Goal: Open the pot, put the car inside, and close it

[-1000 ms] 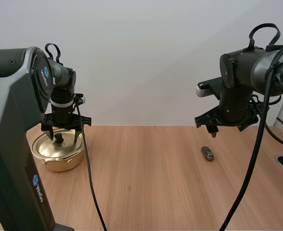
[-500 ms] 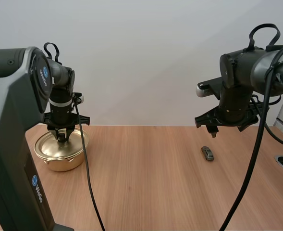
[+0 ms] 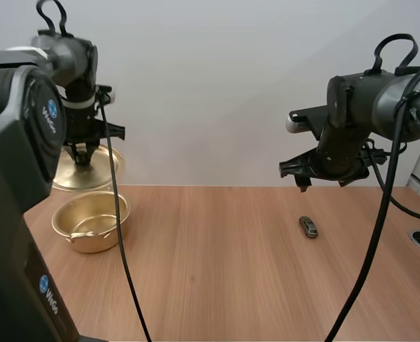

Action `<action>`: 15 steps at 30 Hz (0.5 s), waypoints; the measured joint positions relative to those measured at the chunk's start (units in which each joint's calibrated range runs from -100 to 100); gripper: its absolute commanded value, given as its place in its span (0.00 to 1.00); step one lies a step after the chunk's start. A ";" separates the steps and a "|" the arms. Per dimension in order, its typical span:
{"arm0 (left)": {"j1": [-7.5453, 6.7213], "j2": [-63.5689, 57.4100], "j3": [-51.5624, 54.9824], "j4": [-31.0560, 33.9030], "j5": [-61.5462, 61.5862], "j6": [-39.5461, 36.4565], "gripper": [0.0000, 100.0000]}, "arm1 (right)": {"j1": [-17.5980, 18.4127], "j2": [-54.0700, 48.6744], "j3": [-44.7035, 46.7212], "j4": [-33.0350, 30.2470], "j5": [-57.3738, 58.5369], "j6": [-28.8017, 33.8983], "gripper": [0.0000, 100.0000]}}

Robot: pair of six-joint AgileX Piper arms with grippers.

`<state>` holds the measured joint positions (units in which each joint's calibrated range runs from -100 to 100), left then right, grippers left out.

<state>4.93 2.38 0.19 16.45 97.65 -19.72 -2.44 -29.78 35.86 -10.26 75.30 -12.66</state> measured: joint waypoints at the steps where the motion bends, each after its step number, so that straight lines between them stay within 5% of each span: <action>1: 0.00 -1.24 -1.11 0.00 0.83 0.35 0.00 | 0.00 0.00 0.00 0.00 -2.08 0.00 1.00; 15: 0.00 -20.80 -5.75 0.00 2.35 5.22 0.00 | 0.00 15.64 0.00 -3.08 -14.23 2.59 1.00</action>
<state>4.93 -18.41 -5.56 16.45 100.00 -14.50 -2.44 -14.14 35.86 -13.34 61.06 -10.07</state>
